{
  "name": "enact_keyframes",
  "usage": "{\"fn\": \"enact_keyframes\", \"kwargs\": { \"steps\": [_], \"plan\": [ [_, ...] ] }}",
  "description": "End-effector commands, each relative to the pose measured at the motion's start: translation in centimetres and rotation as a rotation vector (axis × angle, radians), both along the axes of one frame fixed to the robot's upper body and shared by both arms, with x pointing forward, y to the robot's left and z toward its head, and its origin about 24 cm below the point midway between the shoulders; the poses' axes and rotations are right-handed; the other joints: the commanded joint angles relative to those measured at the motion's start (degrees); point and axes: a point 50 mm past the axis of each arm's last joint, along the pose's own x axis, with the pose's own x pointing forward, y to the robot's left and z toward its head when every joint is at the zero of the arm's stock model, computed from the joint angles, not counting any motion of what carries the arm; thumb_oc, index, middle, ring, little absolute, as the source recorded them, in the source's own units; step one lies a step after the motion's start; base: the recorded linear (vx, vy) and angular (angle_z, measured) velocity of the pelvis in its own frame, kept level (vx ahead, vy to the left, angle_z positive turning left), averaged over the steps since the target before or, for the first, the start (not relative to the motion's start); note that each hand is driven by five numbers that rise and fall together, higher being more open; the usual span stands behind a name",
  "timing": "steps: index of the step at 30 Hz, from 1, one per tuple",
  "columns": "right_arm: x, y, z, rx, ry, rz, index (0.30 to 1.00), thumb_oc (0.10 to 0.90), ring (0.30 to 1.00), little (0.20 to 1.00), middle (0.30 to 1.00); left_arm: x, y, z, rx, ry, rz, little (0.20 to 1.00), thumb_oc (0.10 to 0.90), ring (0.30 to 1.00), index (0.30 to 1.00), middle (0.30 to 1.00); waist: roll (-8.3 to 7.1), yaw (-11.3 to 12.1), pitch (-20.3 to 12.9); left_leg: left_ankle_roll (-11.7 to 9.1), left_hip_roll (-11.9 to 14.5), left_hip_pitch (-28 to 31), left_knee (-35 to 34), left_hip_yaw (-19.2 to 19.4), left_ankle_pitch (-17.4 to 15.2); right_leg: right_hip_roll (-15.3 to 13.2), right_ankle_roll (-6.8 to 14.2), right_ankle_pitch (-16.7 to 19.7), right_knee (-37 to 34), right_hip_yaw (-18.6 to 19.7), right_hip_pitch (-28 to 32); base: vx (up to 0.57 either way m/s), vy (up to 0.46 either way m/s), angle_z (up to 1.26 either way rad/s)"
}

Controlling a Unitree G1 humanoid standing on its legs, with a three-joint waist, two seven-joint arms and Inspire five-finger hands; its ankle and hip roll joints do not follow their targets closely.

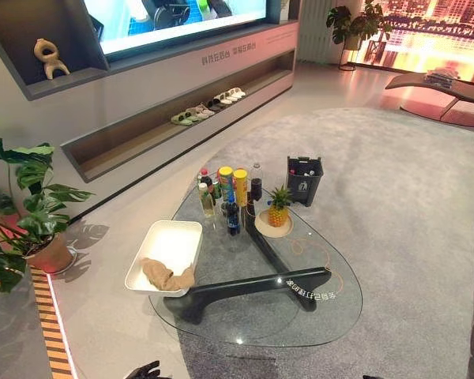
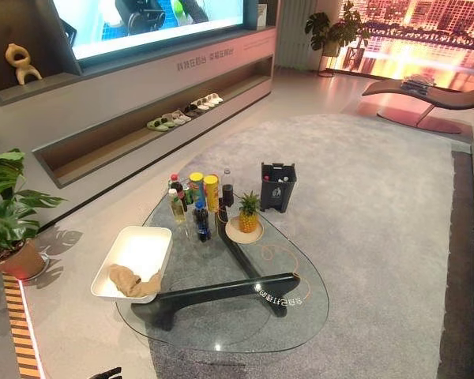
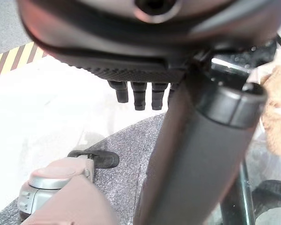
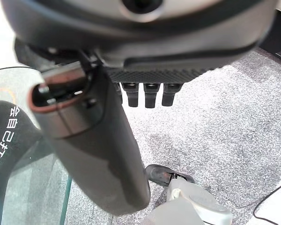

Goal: Wipe the table with a cloth and put it in the basket.

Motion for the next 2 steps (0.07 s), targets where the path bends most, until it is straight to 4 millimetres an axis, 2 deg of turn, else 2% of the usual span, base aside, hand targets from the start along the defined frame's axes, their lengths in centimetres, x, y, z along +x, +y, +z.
{"fn": "enact_keyframes", "kwargs": {
  "steps": [1, 2],
  "plan": [
    [1.83, -0.78, 0.6, -0.037, -0.018, 0.039, 0.9, 0.8, 0.9, 0.9, 0.9, 2.85, 0.31, 0.68, 0.022, -0.068, -0.04, 0.9, 0.8, 0.9, 0.9, 0.9, -1.09, 0.5, 2.1, 1.7, -3.5, 1.5, 0.4, 1.7, -3.9, 0.9, 0.5, -2.2, 3.9, -2.5, -0.1, 0.0, 0.0, 0.0],
    [1.86, -0.75, 0.6, -0.035, -0.016, 0.038, 0.9, 0.8, 0.9, 0.9, 0.9, 2.83, 0.3, 0.68, 0.02, -0.067, -0.042, 0.9, 0.8, 0.9, 0.9, 0.9, -1.09, 0.5, 2.2, 1.6, -3.5, 1.4, 0.4, 1.7, -3.9, 0.8, 0.6, -2.1, 3.8, -2.6, -0.1, 0.0, 0.0, 0.0]
  ]
}}
